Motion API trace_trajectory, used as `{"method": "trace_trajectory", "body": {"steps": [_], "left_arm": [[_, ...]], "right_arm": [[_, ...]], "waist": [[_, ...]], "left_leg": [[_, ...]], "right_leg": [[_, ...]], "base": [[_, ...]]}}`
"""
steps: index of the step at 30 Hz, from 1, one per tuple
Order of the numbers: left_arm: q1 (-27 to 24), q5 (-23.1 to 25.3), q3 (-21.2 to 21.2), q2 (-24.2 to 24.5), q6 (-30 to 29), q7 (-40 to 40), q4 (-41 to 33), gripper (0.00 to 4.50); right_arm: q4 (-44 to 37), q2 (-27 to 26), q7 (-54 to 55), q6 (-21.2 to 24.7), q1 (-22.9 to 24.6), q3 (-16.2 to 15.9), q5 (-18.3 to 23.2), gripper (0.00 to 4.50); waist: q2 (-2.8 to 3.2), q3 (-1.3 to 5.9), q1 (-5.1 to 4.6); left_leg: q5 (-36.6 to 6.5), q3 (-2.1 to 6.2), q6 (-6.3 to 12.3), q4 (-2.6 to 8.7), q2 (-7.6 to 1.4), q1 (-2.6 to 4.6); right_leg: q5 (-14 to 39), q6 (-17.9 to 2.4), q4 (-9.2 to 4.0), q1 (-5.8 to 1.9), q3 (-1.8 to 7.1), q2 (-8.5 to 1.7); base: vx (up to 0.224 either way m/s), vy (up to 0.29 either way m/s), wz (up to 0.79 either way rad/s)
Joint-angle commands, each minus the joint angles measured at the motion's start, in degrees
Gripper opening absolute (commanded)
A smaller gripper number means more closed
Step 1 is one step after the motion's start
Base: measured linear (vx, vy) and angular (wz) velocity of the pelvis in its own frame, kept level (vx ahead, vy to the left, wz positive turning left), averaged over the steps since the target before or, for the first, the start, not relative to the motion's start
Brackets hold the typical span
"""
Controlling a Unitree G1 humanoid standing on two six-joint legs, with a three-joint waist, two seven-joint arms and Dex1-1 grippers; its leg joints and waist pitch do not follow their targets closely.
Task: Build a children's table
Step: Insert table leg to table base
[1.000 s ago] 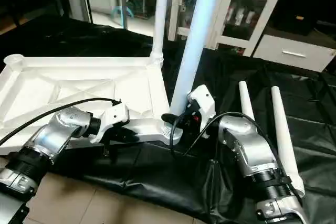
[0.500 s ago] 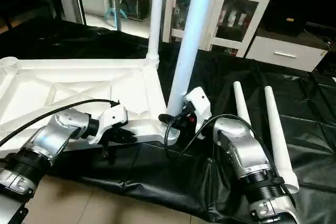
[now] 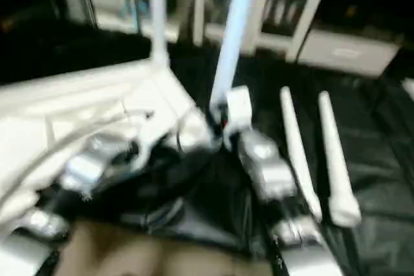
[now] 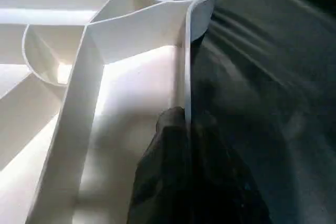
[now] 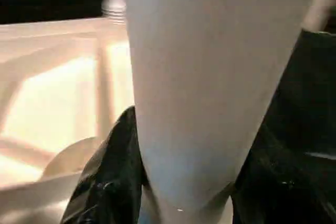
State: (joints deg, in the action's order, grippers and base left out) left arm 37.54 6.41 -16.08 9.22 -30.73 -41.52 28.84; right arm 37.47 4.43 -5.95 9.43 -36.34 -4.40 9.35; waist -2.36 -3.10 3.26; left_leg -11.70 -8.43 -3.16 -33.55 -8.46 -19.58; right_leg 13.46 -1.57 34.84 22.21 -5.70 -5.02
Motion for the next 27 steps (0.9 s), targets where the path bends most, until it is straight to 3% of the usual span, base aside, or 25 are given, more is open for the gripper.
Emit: {"method": "trace_trajectory", "body": {"steps": [1,2,3,5,6,8,10,11,13,18,24,25,27], "left_arm": [[4.7,-0.7,1.4,-3.3,-0.2,3.7,-3.4,0.0],[5.1,0.1,1.0,-3.9,0.1,4.9,-3.0,0.0],[5.1,0.1,1.0,-3.9,0.1,4.9,-3.0,0.0],[6.1,0.5,0.8,-5.0,1.3,7.4,-1.3,0.0],[6.3,0.6,0.9,-5.0,1.7,7.7,-0.9,0.0],[6.4,0.4,1.1,-5.2,1.7,7.9,-0.9,0.0],[6.5,0.3,1.4,-5.4,1.7,8.4,-0.9,0.0],[6.7,0.1,1.6,-5.6,1.2,8.7,-1.1,0.0],[6.7,0.1,1.5,-5.6,1.1,9.0,-1.1,0.0],[6.5,-0.2,1.1,-5.1,1.3,8.2,-1.0,0.0],[6.3,-0.4,1.0,-4.6,1.4,7.8,-1.0,0.0],[6.4,-0.5,1.1,-4.3,1.4,7.7,-0.9,0.0],[6.4,-0.5,1.1,-4.3,1.4,7.7,-0.8,0.0]], "right_arm": [[14.1,-0.2,7.7,3.1,2.3,0.2,-4.4,1.86],[15.1,-0.6,8.6,2.4,1.6,-0.3,-5.0,1.86],[15.1,-0.6,8.6,2.4,1.6,-0.3,-5.0,1.86],[17.2,-1.6,10.6,1.4,0.1,-0.2,-5.4,1.86],[17.6,-1.7,11.3,1.3,-0.1,0.5,-4.9,1.86],[18.3,-1.8,12.0,1.0,-0.4,1.1,-4.8,1.86],[19.4,-1.8,12.5,0.4,-0.8,1.4,-5.1,1.86],[20.9,-1.9,13.2,-0.5,-1.5,1.7,-5.3,1.86],[22.0,-2.0,13.5,-1.2,-1.9,1.9,-5.2,1.86],[23.2,-2.4,11.7,-2.5,-2.7,2.4,-4.8,1.86],[23.8,-2.2,10.2,-3.6,-3.3,1.7,-5.8,1.86],[23.6,-2.1,9.5,-4.1,-3.4,2.3,-5.1,2.21],[23.7,-2.1,9.2,-4.4,-3.5,2.6,-4.8,2.44]], "waist": [[0.81,2.29,-0.49],[0.56,2.33,-0.38],[0.46,2.43,-0.42],[0.2,2.71,-0.24],[0.31,2.83,-0.1],[0.36,3.21,0.2],[0.49,3.36,0.24],[0.52,3.46,0.23],[0.68,3.4,0.26],[0.92,3.21,0.16],[0.92,3.32,0.15],[0.85,3.3,0.1],[0.86,3.38,0.12]], "left_leg": [[-21.5,1.69,-4.07,6.09,-5.25,0.19],[-25.2,1.42,-3.41,5.8,-4.87,0.56],[-25.5,1.35,-2.94,5.68,-4.72,0.49],[-21.9,1.18,-1.61,5.66,-4.62,-0.02],[-20.2,1.04,-1.22,5.62,-4.64,-0.06],[-12.0,0.38,0.67,5.22,-4.77,-0.39],[-9.4,0.16,1.27,5.14,-4.85,-0.71],[-6.6,-0.05,2.03,4.89,-4.88,-0.75],[-7.0,-0.23,2.28,4.86,-4.95,-0.53],[-11.5,-0.33,0.95,5.13,-5.01,-0.22],[-10.9,-0.32,0.62,5.08,-4.98,-0.39],[-11.0,-0.34,0.66,5.06,-4.99,-0.38],[-10.2,-0.42,0.76,4.94,-4.93,-0.29]], "right_leg": [[11.4,-9.3,-4.84,-1.14,4.2,-4.54],[17.0,-8.9,-5.65,-0.85,4.2,-4.87],[18.4,-8.6,-5.9,-0.85,4.26,-5.06],[17.6,-8.0,-6.07,-1.19,4.44,-5.24],[16.2,-8.0,-6.01,-1.27,4.45,-5.27],[5.4,-10.3,-4.9,-1.77,4.4,-5.05],[2.5,-11.1,-4.47,-2.18,4.22,-4.89],[-1.5,-12.4,-3.9,-2.38,4.19,-4.88],[-1.4,-13.0,-4.03,-2.35,4.13,-4.86],[3.5,-12.6,-4.54,-2.18,4.17,-4.73],[2.6,-12.3,-4.34,-2.36,4.14,-4.74],[3.0,-12.4,-4.39,-2.37,4.14,-4.75],[2.1,-12.6,-4.27,-2.37,4.13,-4.68]], "base": [[0.0,0.0,0.0],[0.0,0.0,0.0],[0.0,0.0,0.0],[0.0,0.0,0.0],[0.0,0.0,0.0],[0.0,0.0,0.0],[0.0,0.0,0.0],[0.0,0.0,0.0],[0.0,0.0,0.0],[0.0,0.0,0.0],[0.0,0.0,0.0],[0.0,0.0,0.0],[0.0,0.0,0.0]]}}
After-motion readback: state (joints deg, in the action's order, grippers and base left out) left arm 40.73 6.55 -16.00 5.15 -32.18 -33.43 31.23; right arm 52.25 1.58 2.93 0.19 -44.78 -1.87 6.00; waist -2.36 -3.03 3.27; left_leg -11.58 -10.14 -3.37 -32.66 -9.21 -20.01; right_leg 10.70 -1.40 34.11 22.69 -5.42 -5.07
